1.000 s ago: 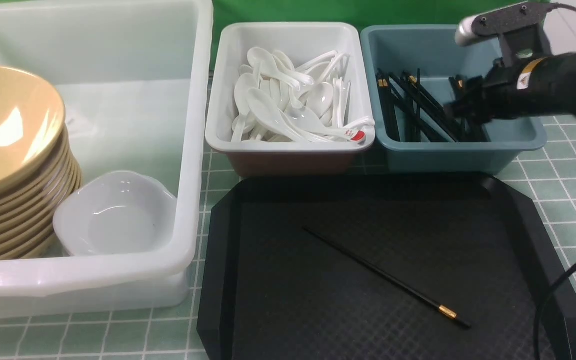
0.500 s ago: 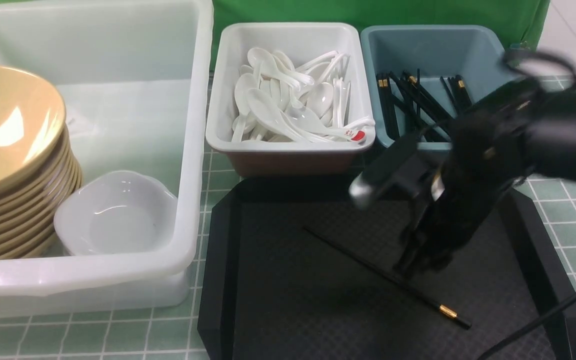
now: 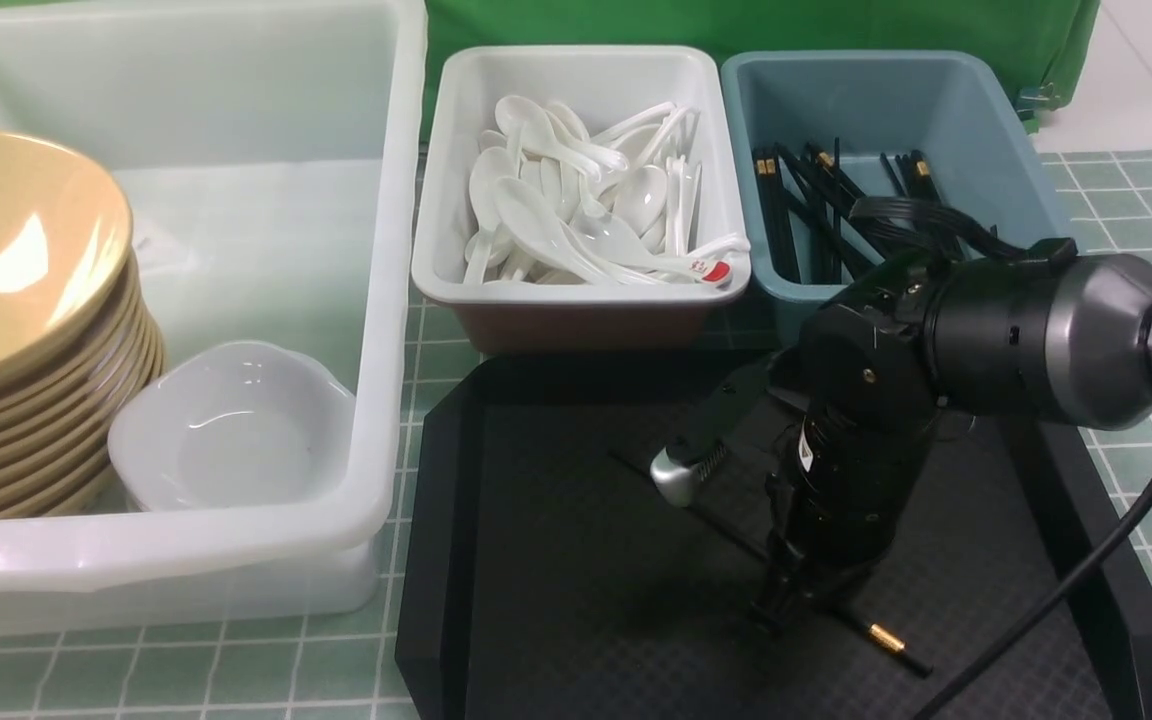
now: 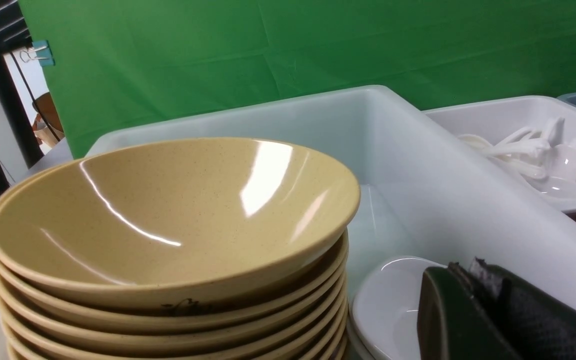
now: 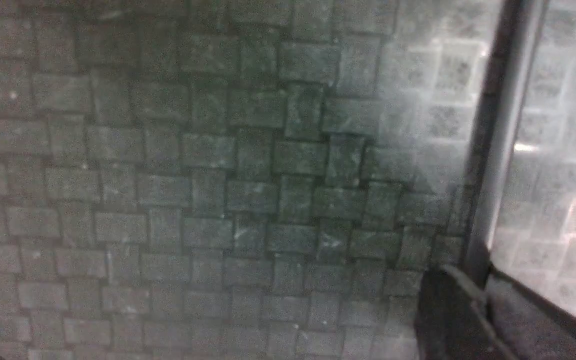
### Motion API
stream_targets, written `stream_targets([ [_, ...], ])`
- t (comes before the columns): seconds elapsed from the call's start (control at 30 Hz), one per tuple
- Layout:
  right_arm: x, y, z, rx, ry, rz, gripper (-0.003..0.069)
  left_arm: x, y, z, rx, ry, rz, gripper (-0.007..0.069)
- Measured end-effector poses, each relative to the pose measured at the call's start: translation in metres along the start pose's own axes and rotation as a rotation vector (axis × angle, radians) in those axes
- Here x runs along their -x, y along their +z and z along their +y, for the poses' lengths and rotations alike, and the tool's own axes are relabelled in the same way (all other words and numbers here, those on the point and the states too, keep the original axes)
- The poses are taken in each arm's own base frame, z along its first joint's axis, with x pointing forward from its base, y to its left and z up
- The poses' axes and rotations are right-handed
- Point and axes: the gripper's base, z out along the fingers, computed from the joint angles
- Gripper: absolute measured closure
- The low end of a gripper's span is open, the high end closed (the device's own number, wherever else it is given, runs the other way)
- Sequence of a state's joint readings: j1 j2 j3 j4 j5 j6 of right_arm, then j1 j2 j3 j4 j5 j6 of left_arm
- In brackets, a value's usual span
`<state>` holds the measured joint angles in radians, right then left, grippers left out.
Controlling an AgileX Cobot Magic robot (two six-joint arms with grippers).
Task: On blue table put chopsticks spoon bowls plates into blue grey white boxes.
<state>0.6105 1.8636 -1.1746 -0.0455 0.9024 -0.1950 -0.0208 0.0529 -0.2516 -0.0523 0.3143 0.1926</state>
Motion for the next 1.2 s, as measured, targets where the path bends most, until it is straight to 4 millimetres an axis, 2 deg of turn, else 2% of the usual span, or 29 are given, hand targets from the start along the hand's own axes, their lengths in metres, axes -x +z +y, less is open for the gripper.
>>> stream_targets([
  [0.03,0.000,-0.002,0.000,0.001,-0.007,-0.003,0.0575,0.000,0.000,0.000,0.000,0.000,0.000,0.0623],
  [0.13,-0.005,-0.031,0.002,-0.002,-0.038,-0.083,0.0575,0.000,0.000,0.000,0.000,0.000,0.000,0.0623],
  [0.2,-0.007,-0.062,0.001,-0.022,-0.048,-0.168,0.0575,0.000,0.000,0.000,0.000,0.000,0.000,0.0623],
  [0.23,-0.011,-0.088,0.001,-0.042,-0.050,-0.247,0.0575,0.000,0.000,0.000,0.000,0.000,0.000,0.0623],
  [0.33,-0.020,-0.145,-0.003,-0.141,-0.067,-0.467,0.0575,0.000,0.000,0.000,0.000,0.000,0.000,0.0623],
  [0.37,-0.021,-0.149,-0.005,-0.150,-0.066,-0.484,0.0575,0.000,0.000,0.000,0.000,0.001,0.000,0.0623],
  [0.4,-0.022,-0.162,-0.008,-0.187,-0.066,-0.556,0.0575,0.000,0.000,0.000,0.000,0.001,0.000,0.0623],
  [0.43,-0.025,-0.180,-0.017,-0.255,-0.045,-0.682,0.0575,0.000,0.000,0.000,0.001,0.002,0.000,0.0623],
  [0.47,-0.025,-0.191,-0.026,-0.302,-0.021,-0.770,0.0575,0.000,0.000,0.000,0.001,0.003,0.000,0.0623],
  [0.53,-0.024,-0.202,-0.051,-0.374,0.070,-0.916,0.0575,0.000,0.000,0.000,0.001,0.004,0.000,0.0623],
  [0.63,-0.014,-0.193,-0.090,-0.426,0.198,-1.042,0.0575,0.000,0.000,0.000,0.002,0.005,0.000,0.0623],
  [0.67,-0.013,-0.191,-0.092,-0.427,0.206,-1.047,0.0575,0.000,0.000,0.000,0.002,0.006,0.000,0.0623],
  [0.7,-0.006,-0.174,-0.112,-0.433,0.265,-1.067,0.0574,0.000,0.000,0.000,0.002,0.007,0.000,0.0623],
  [0.73,-0.002,-0.163,-0.120,-0.431,0.284,-1.065,0.0571,0.000,0.000,0.000,0.002,0.007,0.000,0.0623],
  [0.77,0.001,-0.143,-0.137,-0.416,0.350,-1.048,0.0559,0.000,0.000,0.000,0.002,0.007,0.000,0.0623],
  [0.8,0.002,-0.137,-0.141,-0.409,0.370,-1.042,0.0554,0.000,0.000,0.000,0.002,0.007,0.000,0.0623],
  [0.9,0.003,-0.095,-0.163,-0.318,0.566,-0.963,0.0473,0.000,0.000,0.000,0.002,0.007,0.000,0.0623],
  [0.97,0.000,-0.083,-0.166,-0.276,0.654,-0.901,0.0411,0.000,0.000,0.000,0.002,0.007,0.000,0.0623],
  [1.07,-0.010,-0.085,-0.162,-0.277,0.651,-0.797,0.0348,0.000,0.000,0.000,0.002,0.007,0.001,0.0623],
  [1.13,-0.020,-0.099,-0.156,-0.304,0.591,-0.735,0.0351,0.000,0.000,0.000,0.002,0.007,0.001,0.0623],
  [1.2,-0.039,-0.130,-0.145,-0.344,0.510,-0.685,0.0393,0.000,0.000,0.000,0.002,0.007,0.001,0.0623],
])
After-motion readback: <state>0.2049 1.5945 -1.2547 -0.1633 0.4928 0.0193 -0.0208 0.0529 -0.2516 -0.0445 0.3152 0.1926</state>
